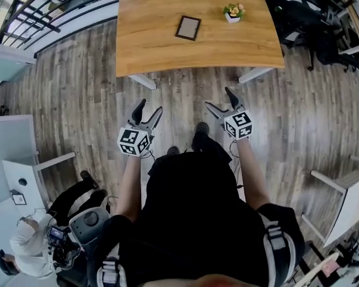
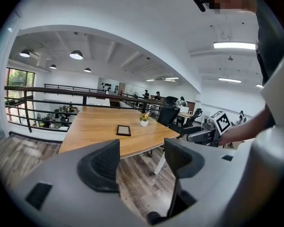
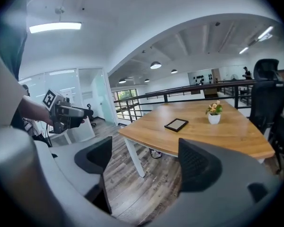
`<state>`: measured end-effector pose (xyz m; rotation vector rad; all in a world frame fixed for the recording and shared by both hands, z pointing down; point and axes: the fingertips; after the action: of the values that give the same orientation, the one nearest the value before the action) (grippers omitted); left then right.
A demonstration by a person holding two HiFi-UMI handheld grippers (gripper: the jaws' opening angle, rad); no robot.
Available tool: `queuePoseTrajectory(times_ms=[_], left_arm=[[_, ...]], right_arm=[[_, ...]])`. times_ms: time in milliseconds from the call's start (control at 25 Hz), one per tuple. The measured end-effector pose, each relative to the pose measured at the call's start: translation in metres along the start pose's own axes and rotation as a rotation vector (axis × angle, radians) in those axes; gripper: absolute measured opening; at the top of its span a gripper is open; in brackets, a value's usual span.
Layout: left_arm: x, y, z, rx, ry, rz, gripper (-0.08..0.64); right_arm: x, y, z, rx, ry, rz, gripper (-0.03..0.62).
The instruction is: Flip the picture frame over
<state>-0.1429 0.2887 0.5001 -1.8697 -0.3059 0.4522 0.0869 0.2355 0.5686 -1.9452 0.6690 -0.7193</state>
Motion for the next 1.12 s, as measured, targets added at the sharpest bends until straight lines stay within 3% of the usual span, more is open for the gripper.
queuePoseTrajectory(times_ms=[200, 400, 680, 1120], left_arm=[[0.002, -0.001, -0.016, -0.01, 0.058, 0.017, 0.301], [0.016, -0.001, -0.036, -0.017, 0.057, 0.012, 0.301], [0.019, 0.002, -0.055, -0.021, 0.032, 0.003, 0.301], [-0.016, 0.015, -0.116, -0.015, -0.032, 0.044, 0.301]], right_arm=[[0.023, 0.01, -0.015, -0.013, 0.05, 0.026, 0.437], [0.04, 0.01, -0.019, -0.028, 0.074, 0.04, 0.436], [0.053, 0.003, -0.013, -0.056, 0.053, 0.033, 0.436], [0.097, 0.015, -0.023, -0.072, -0.051, -0.008, 0.433]])
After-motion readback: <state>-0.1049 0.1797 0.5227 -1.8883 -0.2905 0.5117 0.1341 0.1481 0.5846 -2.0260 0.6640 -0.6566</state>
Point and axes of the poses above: the fingertips, and each gripper's own axes: z backward along the fingers, x to its right, y out of its top, and after that the axes turned 3 degrees about -z, right-handed
